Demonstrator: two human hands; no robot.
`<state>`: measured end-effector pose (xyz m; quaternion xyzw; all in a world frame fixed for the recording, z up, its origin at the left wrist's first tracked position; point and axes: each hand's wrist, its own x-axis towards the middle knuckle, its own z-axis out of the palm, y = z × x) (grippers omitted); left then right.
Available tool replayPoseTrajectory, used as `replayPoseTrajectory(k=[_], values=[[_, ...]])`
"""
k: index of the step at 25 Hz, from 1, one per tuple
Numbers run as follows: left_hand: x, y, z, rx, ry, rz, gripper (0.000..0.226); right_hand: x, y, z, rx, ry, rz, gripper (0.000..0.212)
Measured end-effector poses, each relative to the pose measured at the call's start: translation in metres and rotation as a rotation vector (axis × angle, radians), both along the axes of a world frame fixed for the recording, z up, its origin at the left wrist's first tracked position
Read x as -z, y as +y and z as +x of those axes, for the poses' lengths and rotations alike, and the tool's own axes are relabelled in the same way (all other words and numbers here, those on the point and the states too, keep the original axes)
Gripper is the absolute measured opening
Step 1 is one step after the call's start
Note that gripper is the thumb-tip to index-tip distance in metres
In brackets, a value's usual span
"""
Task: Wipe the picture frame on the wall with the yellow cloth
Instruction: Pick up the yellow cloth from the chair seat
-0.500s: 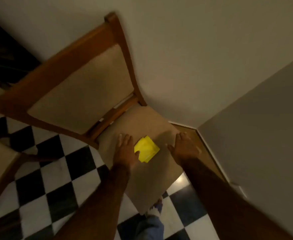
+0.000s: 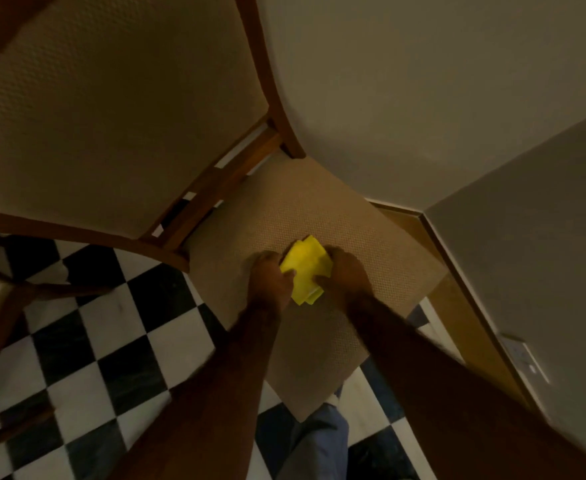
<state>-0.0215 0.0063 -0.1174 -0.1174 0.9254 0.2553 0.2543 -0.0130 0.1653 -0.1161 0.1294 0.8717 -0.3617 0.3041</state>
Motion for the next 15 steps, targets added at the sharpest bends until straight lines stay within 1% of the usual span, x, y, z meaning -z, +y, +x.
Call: replayPoseTrajectory(k=[3, 5, 7, 10, 12, 13, 15], values=[[-0.013, 0.002, -0.003, -0.089, 0.017, 0.152, 0.032, -0.011, 0.007, -0.003, 0.172, -0.062, -0.088, 0.058], [-0.032, 0.005, -0.007, -0.149, 0.022, 0.221, 0.033, -0.028, 0.015, -0.008, 0.323, -0.118, -0.194, 0.054], [-0.063, 0.016, -0.014, -0.18, 0.052, 0.3, 0.037, -0.063, 0.032, -0.014, 0.489, -0.136, -0.332, 0.048], [-0.122, 0.042, -0.029, -0.171, 0.119, 0.463, 0.036, -0.135, 0.066, -0.024, 0.662, -0.059, -0.533, 0.047], [-0.172, 0.064, -0.038, -0.117, 0.177, 0.533, 0.042, -0.196, 0.095, -0.026, 0.698, 0.012, -0.603, 0.052], [-0.193, 0.074, -0.042, -0.085, 0.205, 0.57, 0.043, -0.221, 0.107, -0.026, 0.686, 0.029, -0.613, 0.051], [-0.246, 0.101, -0.046, -0.043, 0.267, 0.661, 0.037, -0.281, 0.138, -0.02, 0.649, 0.083, -0.605, 0.041]])
